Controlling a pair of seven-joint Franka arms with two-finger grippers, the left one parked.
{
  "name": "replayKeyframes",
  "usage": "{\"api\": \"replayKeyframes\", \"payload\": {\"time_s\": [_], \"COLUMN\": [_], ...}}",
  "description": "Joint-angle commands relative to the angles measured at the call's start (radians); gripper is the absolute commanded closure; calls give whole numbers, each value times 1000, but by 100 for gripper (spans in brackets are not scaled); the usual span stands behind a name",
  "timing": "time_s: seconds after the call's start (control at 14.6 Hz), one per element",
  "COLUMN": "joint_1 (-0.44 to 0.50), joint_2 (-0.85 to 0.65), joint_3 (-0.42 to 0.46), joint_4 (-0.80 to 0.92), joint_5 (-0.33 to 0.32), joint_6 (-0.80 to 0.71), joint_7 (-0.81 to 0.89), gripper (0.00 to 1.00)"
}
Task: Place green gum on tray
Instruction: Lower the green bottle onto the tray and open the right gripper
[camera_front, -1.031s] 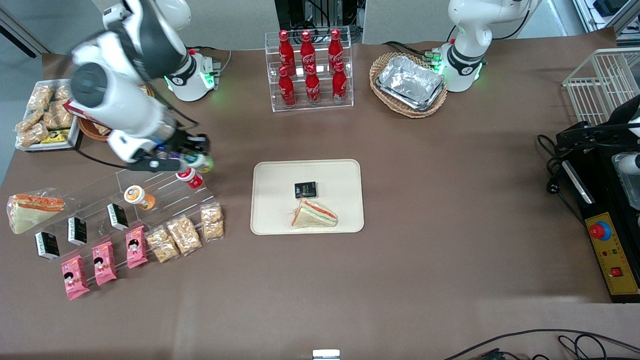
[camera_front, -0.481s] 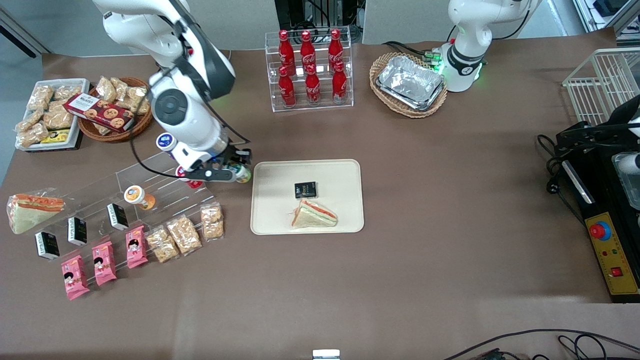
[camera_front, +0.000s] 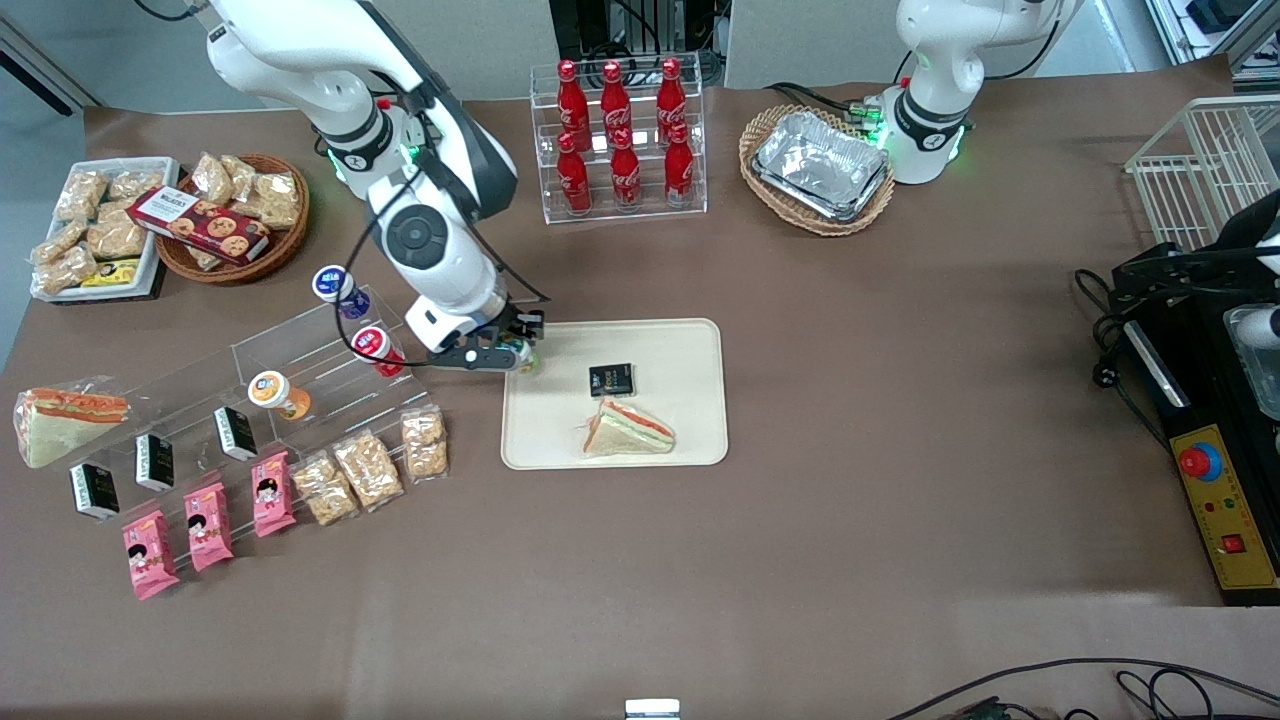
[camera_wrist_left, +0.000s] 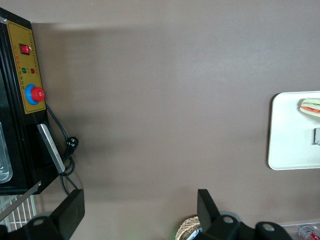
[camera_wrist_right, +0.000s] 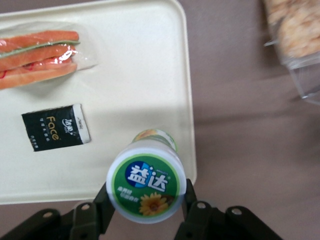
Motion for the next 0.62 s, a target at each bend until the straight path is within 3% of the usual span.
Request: {"api": "replayKeyframes", "payload": {"time_s": [0.0, 0.41, 0.48, 0.55], "joint_1": [58, 59, 59, 59], "joint_2": [68, 113, 113, 118], "joint_3": [-10, -10, -10, -10], "joint_4": [2, 4, 4, 7], "joint_5": [9, 7, 7, 9], "joint_6": [99, 156, 156, 156], "joint_7": [77, 85, 85, 88], "gripper": [66, 61, 53, 27]}}
